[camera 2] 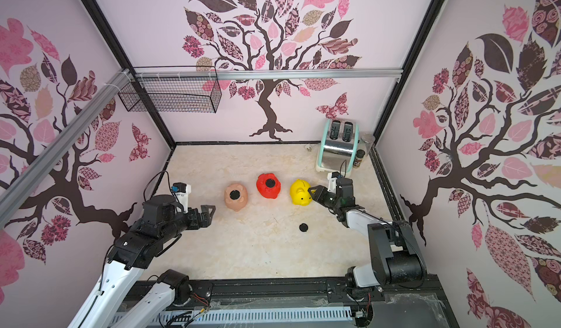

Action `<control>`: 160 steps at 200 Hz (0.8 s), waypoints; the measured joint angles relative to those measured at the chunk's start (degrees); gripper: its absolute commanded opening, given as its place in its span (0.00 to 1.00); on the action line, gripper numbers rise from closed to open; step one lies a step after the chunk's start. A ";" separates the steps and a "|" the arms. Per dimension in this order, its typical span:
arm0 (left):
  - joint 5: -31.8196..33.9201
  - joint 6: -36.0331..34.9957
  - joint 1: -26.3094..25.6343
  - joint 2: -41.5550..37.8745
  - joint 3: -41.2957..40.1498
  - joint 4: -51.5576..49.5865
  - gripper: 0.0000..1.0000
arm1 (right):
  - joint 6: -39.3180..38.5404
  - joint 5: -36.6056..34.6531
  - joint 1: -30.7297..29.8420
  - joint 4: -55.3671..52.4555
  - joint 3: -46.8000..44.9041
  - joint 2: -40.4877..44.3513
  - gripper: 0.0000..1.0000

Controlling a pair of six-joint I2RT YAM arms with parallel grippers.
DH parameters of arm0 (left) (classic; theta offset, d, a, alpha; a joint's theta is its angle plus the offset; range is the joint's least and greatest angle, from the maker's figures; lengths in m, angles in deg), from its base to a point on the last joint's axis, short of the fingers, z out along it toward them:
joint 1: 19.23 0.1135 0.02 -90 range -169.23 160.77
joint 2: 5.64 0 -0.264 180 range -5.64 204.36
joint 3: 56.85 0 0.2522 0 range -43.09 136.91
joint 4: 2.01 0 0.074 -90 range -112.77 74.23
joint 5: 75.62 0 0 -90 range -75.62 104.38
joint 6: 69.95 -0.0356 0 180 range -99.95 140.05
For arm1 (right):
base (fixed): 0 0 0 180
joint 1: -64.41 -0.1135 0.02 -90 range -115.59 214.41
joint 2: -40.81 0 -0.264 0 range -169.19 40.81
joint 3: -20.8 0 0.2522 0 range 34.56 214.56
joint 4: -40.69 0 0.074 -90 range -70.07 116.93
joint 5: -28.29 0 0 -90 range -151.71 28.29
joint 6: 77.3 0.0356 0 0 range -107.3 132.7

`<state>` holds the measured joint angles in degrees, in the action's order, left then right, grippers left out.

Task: Close piggy banks
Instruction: Turn over the piggy bank at the center of the board.

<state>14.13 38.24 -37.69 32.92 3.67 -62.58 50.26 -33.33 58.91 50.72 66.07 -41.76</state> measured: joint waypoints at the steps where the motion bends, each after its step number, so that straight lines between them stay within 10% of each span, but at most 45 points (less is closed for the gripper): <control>1: 0.00 0.00 -0.02 0.00 0.00 0.00 0.98 | 0.00 0.00 0.02 0.00 0.00 0.00 0.47; 160: -0.02 0.00 -0.46 -0.39 0.00 0.00 0.98 | 1.27 -0.44 3.50 -1.18 0.00 0.00 0.49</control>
<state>14.10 38.24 -38.15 32.53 3.67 -62.58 51.53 -33.77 62.41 49.54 66.07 -41.76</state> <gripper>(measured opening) 0.983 0.485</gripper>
